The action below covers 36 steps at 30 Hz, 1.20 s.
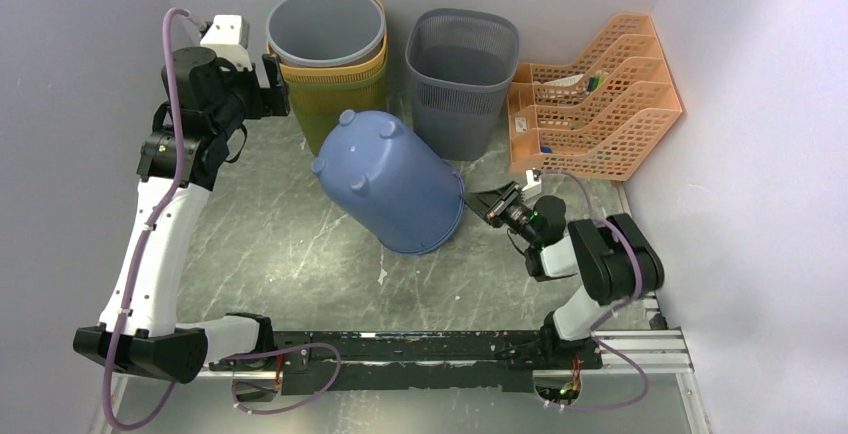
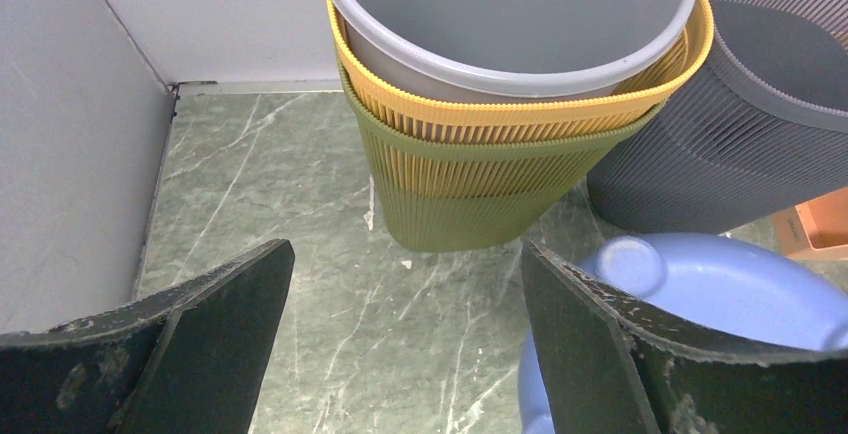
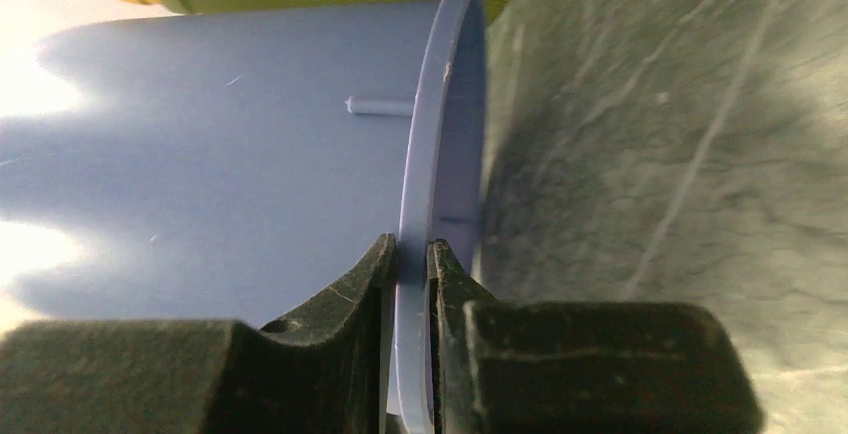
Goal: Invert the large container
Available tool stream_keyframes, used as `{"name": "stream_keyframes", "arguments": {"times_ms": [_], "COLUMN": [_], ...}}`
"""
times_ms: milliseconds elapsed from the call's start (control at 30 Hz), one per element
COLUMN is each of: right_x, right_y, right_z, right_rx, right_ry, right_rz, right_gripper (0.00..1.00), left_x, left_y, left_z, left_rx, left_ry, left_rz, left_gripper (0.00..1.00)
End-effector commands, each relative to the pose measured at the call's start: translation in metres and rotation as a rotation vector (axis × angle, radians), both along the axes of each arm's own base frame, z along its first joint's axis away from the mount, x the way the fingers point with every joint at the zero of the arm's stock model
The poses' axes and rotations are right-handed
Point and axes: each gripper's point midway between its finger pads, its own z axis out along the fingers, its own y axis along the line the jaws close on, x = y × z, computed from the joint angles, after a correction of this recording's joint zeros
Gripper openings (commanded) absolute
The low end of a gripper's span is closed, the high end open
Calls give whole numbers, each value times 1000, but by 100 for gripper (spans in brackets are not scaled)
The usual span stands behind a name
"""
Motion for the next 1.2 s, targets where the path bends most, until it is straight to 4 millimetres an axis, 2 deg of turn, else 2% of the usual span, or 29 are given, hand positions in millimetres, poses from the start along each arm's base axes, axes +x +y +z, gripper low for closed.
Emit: {"name": "stream_keyframes", "arguments": {"times_ms": [0, 100, 200, 333, 467, 567, 833, 867, 900, 1033, 1167], "right_x": [7, 14, 19, 17, 14, 15, 43, 49, 54, 76, 80], "right_y": [-19, -33, -39, -39, -37, -36, -49, -52, -51, -35, 3], "right_z": [-28, -25, -18, -22, -33, -32, -10, -6, -5, -9, -13], "right_rx": [-325, -459, -514, -521, -516, -521, -668, -689, -712, -784, -808], "right_ry": [-10, -20, -24, 4, 33, 29, -20, -30, -35, -39, -63], "right_rz": [-34, -76, -95, -86, -69, -63, -128, -144, -148, -106, -46], "right_gripper": [15, 16, 17, 17, 22, 25, 36, 38, 45, 47, 47], "left_x": [-1, 0, 1, 2, 0, -2, -2, -2, -2, -2, -6], "left_y": [-2, -4, -7, -8, -6, -4, -6, -6, -7, -8, -6], "left_z": [5, 3, 3, 2, 3, 3, 9, 9, 10, 10, 14], "left_rx": [-2, -11, -22, -27, -20, -12, -20, -21, -19, -18, -9], "left_ry": [-30, -29, -30, -30, -31, -30, -41, -41, -43, -44, -54], "left_rz": [-8, -13, -24, -27, -25, -18, -26, -27, -28, -40, -35], "left_gripper": [95, 95, 96, 96, 96, 95, 96, 95, 95, 95, 95]}}
